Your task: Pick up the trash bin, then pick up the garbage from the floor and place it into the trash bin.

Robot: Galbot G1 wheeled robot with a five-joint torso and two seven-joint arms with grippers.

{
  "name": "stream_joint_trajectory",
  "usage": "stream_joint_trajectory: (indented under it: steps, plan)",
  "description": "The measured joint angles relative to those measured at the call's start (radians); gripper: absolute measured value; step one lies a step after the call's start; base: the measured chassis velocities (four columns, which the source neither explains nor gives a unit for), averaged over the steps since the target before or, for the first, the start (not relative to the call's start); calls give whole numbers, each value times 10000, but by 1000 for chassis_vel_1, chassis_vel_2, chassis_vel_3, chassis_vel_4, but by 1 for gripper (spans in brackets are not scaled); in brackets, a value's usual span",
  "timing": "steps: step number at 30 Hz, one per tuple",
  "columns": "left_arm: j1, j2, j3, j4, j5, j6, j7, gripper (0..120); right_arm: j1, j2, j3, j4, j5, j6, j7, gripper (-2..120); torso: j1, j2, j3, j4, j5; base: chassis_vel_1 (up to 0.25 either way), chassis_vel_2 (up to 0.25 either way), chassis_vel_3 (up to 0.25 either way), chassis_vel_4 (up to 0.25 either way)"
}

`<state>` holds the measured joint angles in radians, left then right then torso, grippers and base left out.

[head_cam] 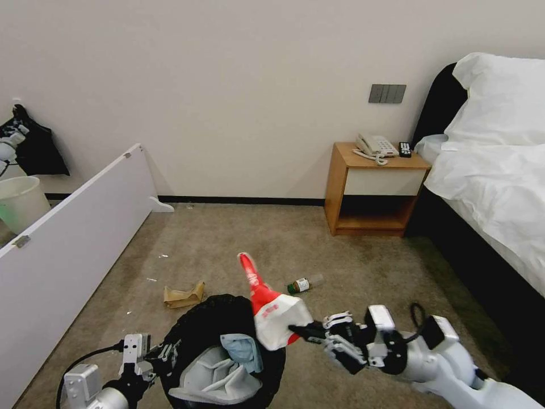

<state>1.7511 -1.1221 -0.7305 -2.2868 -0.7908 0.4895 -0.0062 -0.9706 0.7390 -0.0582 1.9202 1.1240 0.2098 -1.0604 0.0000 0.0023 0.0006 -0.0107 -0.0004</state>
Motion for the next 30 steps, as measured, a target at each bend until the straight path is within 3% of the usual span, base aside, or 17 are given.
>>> stream_joint_trajectory:
  steps: [9, 21, 26, 30]
  plan:
    - [-11, 9, -43, -59, -28, 37, -9, 4, 1441, 895, -2134, -674, -287, 107, 256, 0, 0, 0, 0, 2, 2, 0, 0, 0, 0]
    - [-64, 54, -61, -217, -100, 74, -11, 4, 1423, 996, -2327, -848, -1108, 317, 1151, 1, 0, 0, 0, -1, 3, 0, 0, 0, 0]
    - [54, 46, 12, -348, -125, 90, -14, 4, 1448, 1035, -2366, -865, -1264, 332, 1456, 22, 1, 0, 0, 1, 5, 0, 0, 0, 0]
    - [97, 30, 16, -356, -108, 92, -14, 4, 1501, 1043, -2367, -867, -1266, 332, 1481, 32, 0, 0, 0, 2, 4, 0, 0, 0, 0]
